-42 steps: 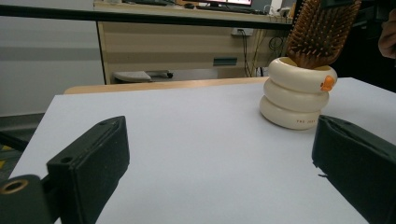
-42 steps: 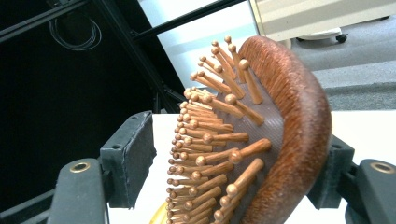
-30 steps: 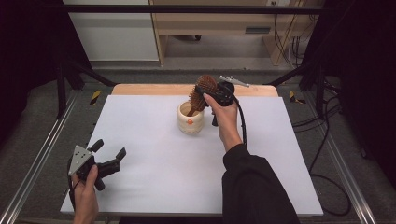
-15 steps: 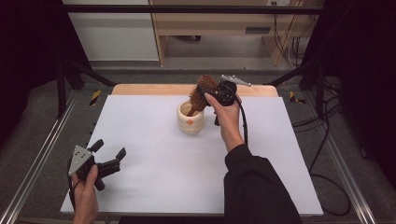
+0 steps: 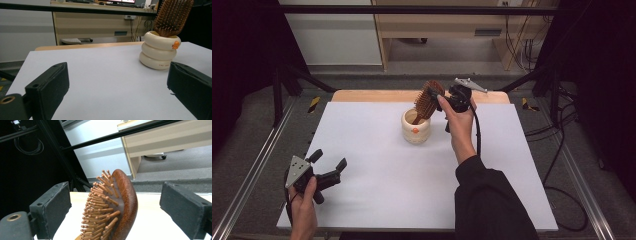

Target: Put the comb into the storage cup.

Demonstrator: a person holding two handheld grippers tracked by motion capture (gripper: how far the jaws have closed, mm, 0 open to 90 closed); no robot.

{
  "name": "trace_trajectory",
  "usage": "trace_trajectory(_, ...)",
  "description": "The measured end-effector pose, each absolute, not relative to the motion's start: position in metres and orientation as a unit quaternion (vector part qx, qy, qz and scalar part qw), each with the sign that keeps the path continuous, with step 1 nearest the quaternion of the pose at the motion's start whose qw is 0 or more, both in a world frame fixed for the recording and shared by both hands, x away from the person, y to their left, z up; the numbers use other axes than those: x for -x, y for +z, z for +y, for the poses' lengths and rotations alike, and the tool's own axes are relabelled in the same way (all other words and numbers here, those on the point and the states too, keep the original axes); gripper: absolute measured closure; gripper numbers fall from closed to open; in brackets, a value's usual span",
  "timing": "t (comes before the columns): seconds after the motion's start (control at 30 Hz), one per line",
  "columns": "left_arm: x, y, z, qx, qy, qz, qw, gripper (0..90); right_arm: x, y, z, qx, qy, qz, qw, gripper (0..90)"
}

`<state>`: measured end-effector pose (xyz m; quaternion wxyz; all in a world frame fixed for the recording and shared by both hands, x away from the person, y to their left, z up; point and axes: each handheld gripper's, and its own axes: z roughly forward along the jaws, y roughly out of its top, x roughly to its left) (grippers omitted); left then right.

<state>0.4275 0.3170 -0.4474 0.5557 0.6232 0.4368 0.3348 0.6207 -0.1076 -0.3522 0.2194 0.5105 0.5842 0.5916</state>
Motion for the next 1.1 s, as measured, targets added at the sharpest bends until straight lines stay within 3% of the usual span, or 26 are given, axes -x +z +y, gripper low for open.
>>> trace_trajectory(1.1,-0.429,-0.447,0.319,-0.618,0.340,0.442,0.554,4.1,-0.602,-0.329,-0.138,-0.484,0.581,0.603,0.251,9.1)
